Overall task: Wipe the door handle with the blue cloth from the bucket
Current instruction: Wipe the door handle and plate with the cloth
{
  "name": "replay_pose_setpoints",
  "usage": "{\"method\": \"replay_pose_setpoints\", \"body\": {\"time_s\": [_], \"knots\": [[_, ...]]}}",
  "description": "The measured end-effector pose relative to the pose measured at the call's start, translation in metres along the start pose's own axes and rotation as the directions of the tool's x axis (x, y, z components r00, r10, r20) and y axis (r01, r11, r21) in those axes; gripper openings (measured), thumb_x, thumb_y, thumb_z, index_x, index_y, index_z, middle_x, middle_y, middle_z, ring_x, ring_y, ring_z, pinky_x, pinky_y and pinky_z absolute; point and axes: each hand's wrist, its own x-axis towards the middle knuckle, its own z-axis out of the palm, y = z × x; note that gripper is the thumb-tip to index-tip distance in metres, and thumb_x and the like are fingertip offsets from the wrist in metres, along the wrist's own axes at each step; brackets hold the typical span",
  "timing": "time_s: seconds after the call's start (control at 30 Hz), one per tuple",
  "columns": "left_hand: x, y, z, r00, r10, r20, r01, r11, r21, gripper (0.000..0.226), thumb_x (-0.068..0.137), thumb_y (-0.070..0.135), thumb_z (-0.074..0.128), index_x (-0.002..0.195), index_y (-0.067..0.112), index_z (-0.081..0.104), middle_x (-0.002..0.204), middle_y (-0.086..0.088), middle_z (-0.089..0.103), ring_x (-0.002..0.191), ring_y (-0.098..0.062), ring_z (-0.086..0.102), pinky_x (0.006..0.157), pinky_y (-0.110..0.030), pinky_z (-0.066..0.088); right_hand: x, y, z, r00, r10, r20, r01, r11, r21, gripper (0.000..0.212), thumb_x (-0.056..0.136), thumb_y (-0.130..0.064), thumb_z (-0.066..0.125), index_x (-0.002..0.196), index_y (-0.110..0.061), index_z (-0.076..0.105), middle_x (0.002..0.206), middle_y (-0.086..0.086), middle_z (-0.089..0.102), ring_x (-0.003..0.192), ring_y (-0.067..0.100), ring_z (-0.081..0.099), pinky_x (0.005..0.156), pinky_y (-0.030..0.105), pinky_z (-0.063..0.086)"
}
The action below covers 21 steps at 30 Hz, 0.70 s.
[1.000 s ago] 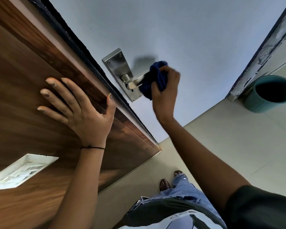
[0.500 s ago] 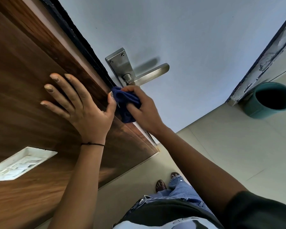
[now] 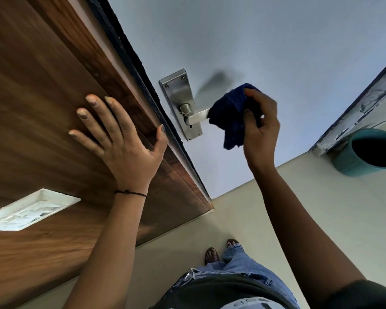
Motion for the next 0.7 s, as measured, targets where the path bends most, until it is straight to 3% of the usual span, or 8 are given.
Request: {"method": "replay_pose_setpoints", "body": {"time_s": [0.1,0.17,0.23,0.33,0.4,0.5,0.6,0.7], "knots": [[0.000,0.000,0.001,1.000,-0.002,-0.003,0.002,1.000,-0.003,0.084,0.085,0.052,0.055,0.138,-0.004,0.023,0.135,-0.038,0.040,0.126,-0.048,0.020,0.099,-0.071,0.021,0.000,-0.009,0.010,0.997,0.042,-0.059,-0.045,0.998,-0.051,0.037,0.091,-0.003,0.043,0.119,-0.014,0.064,0.132,0.008,0.045,0.121,0.019,0.052,0.102,0.024,0.045],[-0.001,0.000,0.002,1.000,0.002,-0.005,-0.002,1.000,-0.004,0.083,0.085,0.051,0.055,0.138,-0.005,0.023,0.135,-0.038,0.040,0.126,-0.049,0.019,0.099,-0.071,0.021,-0.006,-0.016,0.024,0.999,0.005,0.040,0.000,0.992,-0.129,0.036,0.090,-0.017,0.051,0.125,-0.018,0.060,0.138,0.004,0.038,0.121,0.019,0.052,0.099,0.036,0.050],[-0.002,0.000,0.003,1.000,0.012,-0.019,-0.012,1.000,0.003,0.082,0.086,0.051,0.055,0.137,-0.005,0.024,0.135,-0.037,0.040,0.125,-0.049,0.019,0.101,-0.070,0.018,-0.017,-0.022,0.039,0.976,-0.064,0.208,0.124,0.949,-0.290,0.048,0.084,-0.026,0.062,0.132,-0.020,0.054,0.143,0.001,0.034,0.122,0.023,0.052,0.088,0.045,0.056],[0.000,-0.002,0.006,0.998,0.036,-0.053,-0.035,0.999,0.017,0.082,0.085,0.051,0.055,0.137,-0.005,0.024,0.136,-0.033,0.033,0.124,-0.050,0.020,0.114,-0.055,-0.005,-0.029,-0.028,0.061,0.886,-0.214,0.411,0.427,0.723,-0.543,0.048,0.081,-0.019,0.069,0.128,-0.020,0.059,0.144,0.008,0.042,0.116,0.030,0.055,0.075,0.040,0.058],[0.000,-0.002,0.006,0.998,0.045,-0.053,-0.044,0.999,0.016,0.083,0.085,0.052,0.054,0.138,-0.003,0.021,0.137,-0.029,0.025,0.124,-0.050,0.019,0.114,-0.048,-0.013,-0.028,-0.030,0.068,0.845,-0.283,0.453,0.525,0.602,-0.602,0.044,0.077,-0.012,0.074,0.120,-0.018,0.066,0.139,0.012,0.050,0.106,0.034,0.060,0.067,0.040,0.060],[-0.001,-0.002,0.007,0.998,0.046,-0.040,-0.046,0.999,0.010,0.083,0.086,0.053,0.052,0.138,-0.001,0.017,0.138,-0.026,0.018,0.123,-0.050,0.018,0.111,-0.057,-0.007,-0.017,-0.025,0.056,0.859,-0.234,0.456,0.477,0.691,-0.544,0.045,0.078,-0.011,0.072,0.121,-0.023,0.066,0.141,0.010,0.047,0.110,0.032,0.060,0.072,0.039,0.057],[-0.001,-0.003,0.007,0.999,0.040,-0.033,-0.040,0.999,-0.006,0.086,0.085,0.054,0.052,0.139,0.002,0.011,0.138,-0.025,0.016,0.124,-0.049,0.015,0.113,-0.043,-0.018,0.006,-0.018,0.026,0.935,-0.122,0.333,0.283,0.822,-0.494,0.043,0.082,-0.014,0.062,0.123,-0.027,0.063,0.143,0.001,0.039,0.113,0.026,0.058,0.084,0.035,0.053],[-0.001,-0.003,0.006,1.000,0.028,-0.015,-0.028,1.000,-0.013,0.088,0.085,0.055,0.052,0.140,0.005,0.006,0.139,-0.024,0.014,0.125,-0.048,0.014,0.113,-0.042,-0.019,0.029,-0.012,0.004,0.974,-0.084,0.210,0.186,0.823,-0.536,0.041,0.084,-0.015,0.057,0.123,-0.025,0.063,0.141,0.000,0.038,0.100,0.030,0.063,0.077,0.041,0.057]]}}
